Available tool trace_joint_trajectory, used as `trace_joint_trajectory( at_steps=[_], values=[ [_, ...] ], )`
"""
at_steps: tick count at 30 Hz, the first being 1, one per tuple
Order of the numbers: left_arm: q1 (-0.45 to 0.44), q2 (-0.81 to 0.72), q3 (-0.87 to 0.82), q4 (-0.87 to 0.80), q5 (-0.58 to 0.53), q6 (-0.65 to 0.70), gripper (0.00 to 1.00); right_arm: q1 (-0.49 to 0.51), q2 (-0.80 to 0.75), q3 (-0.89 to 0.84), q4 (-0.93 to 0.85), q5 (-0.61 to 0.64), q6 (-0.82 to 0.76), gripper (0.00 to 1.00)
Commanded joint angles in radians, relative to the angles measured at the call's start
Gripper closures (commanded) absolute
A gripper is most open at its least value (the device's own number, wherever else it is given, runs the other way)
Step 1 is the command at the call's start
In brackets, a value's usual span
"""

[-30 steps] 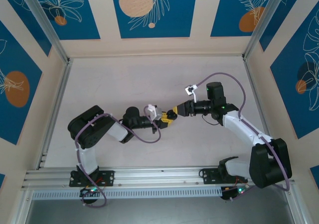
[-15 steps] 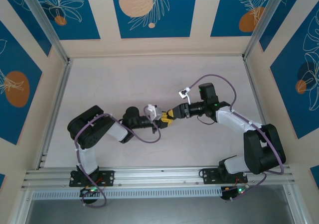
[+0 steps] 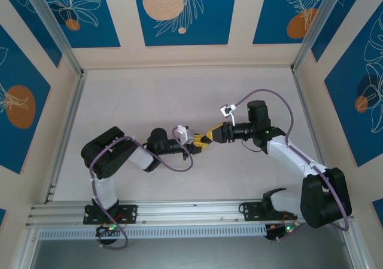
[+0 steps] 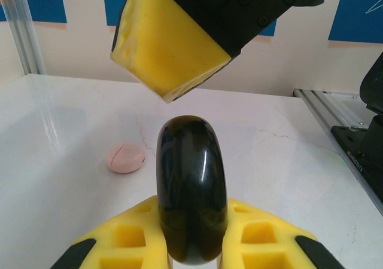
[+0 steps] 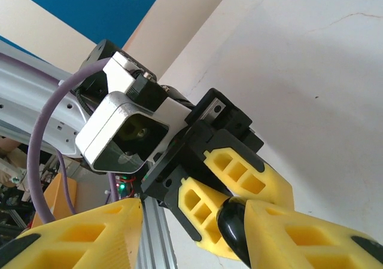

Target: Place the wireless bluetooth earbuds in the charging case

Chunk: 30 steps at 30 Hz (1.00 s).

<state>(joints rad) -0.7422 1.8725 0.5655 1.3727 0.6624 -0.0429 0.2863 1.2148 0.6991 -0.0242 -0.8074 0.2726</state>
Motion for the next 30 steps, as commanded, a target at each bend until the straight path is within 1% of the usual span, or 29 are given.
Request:
trace_joint_trajectory(
  at_steps=[1, 3, 6, 8, 10, 12, 16, 18, 21, 24, 30],
  values=[
    [-0.009, -0.034, 0.008, 0.034, 0.038, 0.003, 0.84, -0.024, -0.046, -0.034, 0.013, 0.038, -0.015, 0.51],
    [-0.009, -0.038, 0.008, 0.034, 0.045, -0.003, 0.84, -0.041, -0.079, -0.055, 0.028, 0.078, -0.028, 0.51],
    [-0.009, -0.044, 0.009, 0.034, 0.052, -0.025, 0.84, -0.076, -0.116, -0.076, 0.064, 0.088, -0.016, 0.51],
    [-0.008, -0.042, 0.018, 0.035, 0.053, -0.076, 0.84, -0.090, -0.125, -0.077, 0.077, 0.080, 0.002, 0.51],
    [-0.009, -0.037, 0.028, 0.034, 0.043, -0.155, 0.85, -0.095, -0.126, -0.077, 0.081, 0.083, 0.014, 0.51],
    [-0.009, -0.034, 0.027, 0.034, -0.001, -0.239, 0.86, -0.096, -0.126, -0.078, 0.079, 0.090, 0.023, 0.51],
    [0.000, -0.017, 0.000, 0.034, -0.190, -0.430, 0.87, -0.097, -0.126, -0.089, 0.081, 0.121, 0.044, 0.51],
    [0.007, -0.001, 0.003, 0.028, -0.232, -0.514, 0.88, -0.097, -0.126, -0.090, 0.082, 0.129, 0.050, 0.51],
    [0.012, 0.030, 0.033, -0.007, -0.242, -0.611, 0.89, -0.096, -0.124, -0.090, 0.078, 0.136, 0.054, 0.51],
    [0.012, 0.062, 0.069, -0.077, -0.249, -0.688, 0.90, -0.095, -0.123, -0.089, 0.071, 0.133, 0.052, 0.51],
    [0.014, 0.092, 0.127, -0.201, -0.271, -0.782, 0.87, -0.096, -0.123, -0.102, 0.080, 0.128, 0.058, 0.51]
  ],
)
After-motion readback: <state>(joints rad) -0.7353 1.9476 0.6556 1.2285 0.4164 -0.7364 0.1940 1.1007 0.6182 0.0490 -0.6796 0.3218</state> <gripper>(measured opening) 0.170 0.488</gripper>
